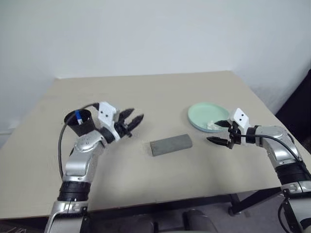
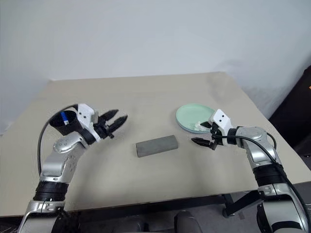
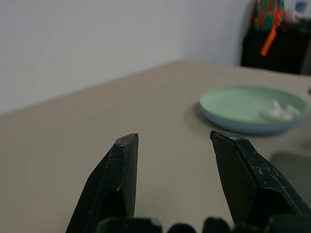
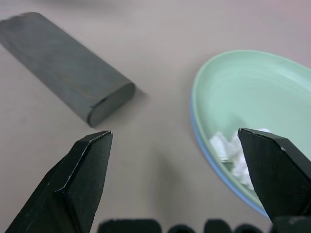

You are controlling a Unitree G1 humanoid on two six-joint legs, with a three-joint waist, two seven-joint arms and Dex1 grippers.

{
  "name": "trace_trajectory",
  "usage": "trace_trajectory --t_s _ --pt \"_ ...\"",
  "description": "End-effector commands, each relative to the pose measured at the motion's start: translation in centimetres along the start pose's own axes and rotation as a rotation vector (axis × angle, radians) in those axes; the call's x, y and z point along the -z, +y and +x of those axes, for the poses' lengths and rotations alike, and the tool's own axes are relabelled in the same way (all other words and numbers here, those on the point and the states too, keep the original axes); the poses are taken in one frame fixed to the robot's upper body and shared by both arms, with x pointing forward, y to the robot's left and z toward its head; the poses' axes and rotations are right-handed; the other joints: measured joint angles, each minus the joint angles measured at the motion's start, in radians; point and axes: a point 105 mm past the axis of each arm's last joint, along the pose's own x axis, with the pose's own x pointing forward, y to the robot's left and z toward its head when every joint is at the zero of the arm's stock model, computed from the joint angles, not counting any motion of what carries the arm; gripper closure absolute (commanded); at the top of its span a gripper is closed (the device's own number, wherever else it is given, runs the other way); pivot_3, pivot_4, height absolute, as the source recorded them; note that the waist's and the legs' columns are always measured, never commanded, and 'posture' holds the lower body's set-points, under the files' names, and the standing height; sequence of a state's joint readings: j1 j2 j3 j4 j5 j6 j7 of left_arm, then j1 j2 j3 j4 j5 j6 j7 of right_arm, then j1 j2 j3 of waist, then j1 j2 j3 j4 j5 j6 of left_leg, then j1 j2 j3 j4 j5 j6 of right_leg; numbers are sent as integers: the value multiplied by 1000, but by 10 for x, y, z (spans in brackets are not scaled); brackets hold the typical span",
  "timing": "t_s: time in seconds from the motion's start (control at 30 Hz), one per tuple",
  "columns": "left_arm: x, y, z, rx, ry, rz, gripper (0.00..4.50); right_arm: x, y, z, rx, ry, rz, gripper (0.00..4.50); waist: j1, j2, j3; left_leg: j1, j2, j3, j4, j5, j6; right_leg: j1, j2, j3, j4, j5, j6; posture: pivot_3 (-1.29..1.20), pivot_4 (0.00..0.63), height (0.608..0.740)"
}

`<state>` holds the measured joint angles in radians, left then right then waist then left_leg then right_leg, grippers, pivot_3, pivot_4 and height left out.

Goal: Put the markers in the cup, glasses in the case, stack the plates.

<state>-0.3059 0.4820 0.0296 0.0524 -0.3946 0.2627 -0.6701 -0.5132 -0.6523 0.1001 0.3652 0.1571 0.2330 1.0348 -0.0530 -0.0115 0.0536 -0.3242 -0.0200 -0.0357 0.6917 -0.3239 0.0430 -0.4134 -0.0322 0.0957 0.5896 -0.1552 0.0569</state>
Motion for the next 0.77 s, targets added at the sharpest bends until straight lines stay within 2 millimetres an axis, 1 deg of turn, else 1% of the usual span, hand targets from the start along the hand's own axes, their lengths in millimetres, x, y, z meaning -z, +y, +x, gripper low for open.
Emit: trace_trajectory --t_s 0.03,0.17,0.23,0.3,0.43,0.53,0.77 --pt "-3 2 -2 44 21 26 2046 -14 -21 -11 89 -25 -49 0 1 0 0 0 0 0 0 0 0 0 0 0 0 0 0 0 0 740" --pt "12 12 -10 95 82 -24 2046 -4 -26 -19 97 -2 -19 0 1 0 0 0 0 0 1 0 0 1 0 0 0 0 0 0 0 740" --pt "15 15 -11 116 91 -30 2046 0 -29 -23 101 9 -7 0 2 0 0 0 0 0 0 0 0 0 0 0 -1 0 0 0 0 740" --pt "17 17 -8 123 99 -22 2046 2 -32 -27 102 14 10 0 2 0 0 -1 0 0 0 0 0 0 0 0 -1 0 0 0 0 740" --pt "21 14 0 136 113 5 2046 7 -40 -36 118 28 26 0 3 0 0 -1 -1 0 0 0 0 1 -1 0 -1 0 0 0 0 740" --pt "24 14 3 113 102 4 2046 12 -46 -39 144 31 49 0 2 0 0 0 -1 0 0 0 0 1 -1 0 -1 0 0 0 0 740" --pt "32 1 -2 126 105 -22 2046 17 -42 -40 131 39 61 0 1 1 0 0 0 0 -1 0 0 0 -1 1 -1 0 0 0 0 740"
